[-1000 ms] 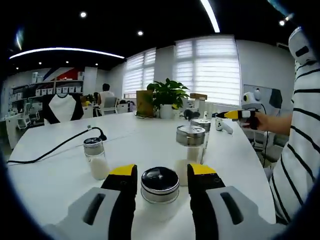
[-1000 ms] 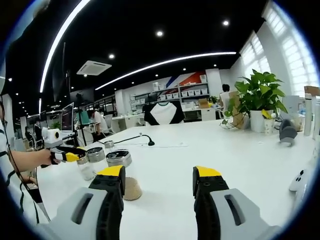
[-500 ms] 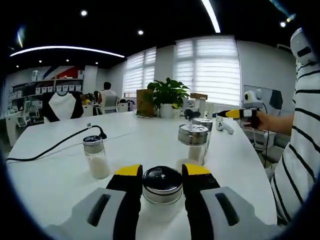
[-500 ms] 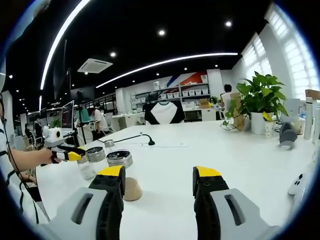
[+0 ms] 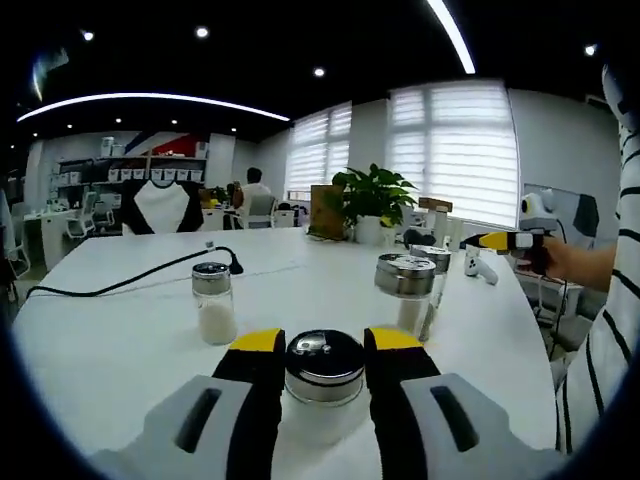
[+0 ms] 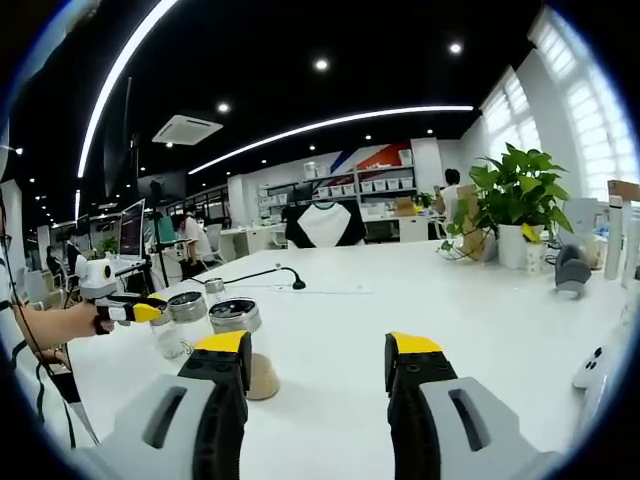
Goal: Rotate the seasoning bottle until the label or dispensing opening points toward the visible target arrow and the bottle remains upright within the marked orientation range
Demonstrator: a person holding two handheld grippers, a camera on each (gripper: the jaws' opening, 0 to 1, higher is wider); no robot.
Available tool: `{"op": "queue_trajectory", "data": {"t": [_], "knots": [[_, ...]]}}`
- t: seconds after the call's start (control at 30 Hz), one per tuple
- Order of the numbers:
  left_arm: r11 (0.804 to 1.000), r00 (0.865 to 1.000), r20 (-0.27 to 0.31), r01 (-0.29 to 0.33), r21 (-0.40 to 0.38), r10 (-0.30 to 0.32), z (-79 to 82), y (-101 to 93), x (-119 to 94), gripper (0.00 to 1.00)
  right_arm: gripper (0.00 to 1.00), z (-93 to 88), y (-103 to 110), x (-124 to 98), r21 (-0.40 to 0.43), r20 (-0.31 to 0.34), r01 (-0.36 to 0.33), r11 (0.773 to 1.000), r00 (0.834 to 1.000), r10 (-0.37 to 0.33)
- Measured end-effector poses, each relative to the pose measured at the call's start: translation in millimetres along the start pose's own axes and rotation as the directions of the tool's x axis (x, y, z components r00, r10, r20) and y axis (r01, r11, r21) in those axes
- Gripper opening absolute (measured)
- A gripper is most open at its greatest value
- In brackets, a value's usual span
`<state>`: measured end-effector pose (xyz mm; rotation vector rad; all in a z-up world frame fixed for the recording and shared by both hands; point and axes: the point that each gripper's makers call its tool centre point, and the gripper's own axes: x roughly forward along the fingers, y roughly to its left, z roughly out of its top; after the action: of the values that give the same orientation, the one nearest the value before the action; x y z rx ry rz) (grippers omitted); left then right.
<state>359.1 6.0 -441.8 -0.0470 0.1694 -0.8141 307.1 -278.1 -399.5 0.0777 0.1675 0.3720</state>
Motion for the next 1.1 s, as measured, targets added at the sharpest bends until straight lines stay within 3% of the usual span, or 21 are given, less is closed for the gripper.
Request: {"op": "queue_trajectory", "data": {"t": [0.2,0.4,0.6,0.83,0.93,1.0,1.1], "knots": [[0.997,0.997,0.018,-0.077,-0.028,0.078,0.1,2.1,0.6,0.33,0.53,-1.4,-1.0,-1.0,-0.004,-0.007,0.003,1.0,1.0,-0.003],[0.982,0.982,0.058,-0.178,-0.06,0.182,-0.2,4.6,-2.3,0.33,0.53,1.0,-3.6,-1.1,-0.004,0.0,0.009,1.0,1.0,-0.009],[0.971,0.969,0.081,-0.227,-0.077,0.233,-0.1,6.6,-4.0,0.33,0.53,-1.7,-4.4,-1.6,0.0,-0.002,0.016,1.0,1.0,-0.016],[0.965,0.962,0.089,-0.252,-0.077,0.258,0.2,7.6,-4.5,0.33,0.53,-2.2,-5.9,-3.1,0.008,0.001,0.017,1.0,1.0,-0.017],[0.967,0.965,0.058,-0.254,-0.026,0.255,-3.0,6.0,-3.0,0.34,0.53,-2.0,-5.6,-2.7,0.015,0.005,0.014,1.0,1.0,-0.015],[0.965,0.967,0.02,-0.256,0.049,0.255,-10.6,5.3,-3.8,0.34,0.53,-2.7,-4.6,-1.7,0.013,0.003,0.011,1.0,1.0,-0.011],[0.973,0.972,0.049,-0.23,-0.006,0.23,-6.5,2.7,-7.6,0.35,0.53,-1.7,-2.7,-0.6,0.012,0.006,0.005,1.0,1.0,-0.006]]}}
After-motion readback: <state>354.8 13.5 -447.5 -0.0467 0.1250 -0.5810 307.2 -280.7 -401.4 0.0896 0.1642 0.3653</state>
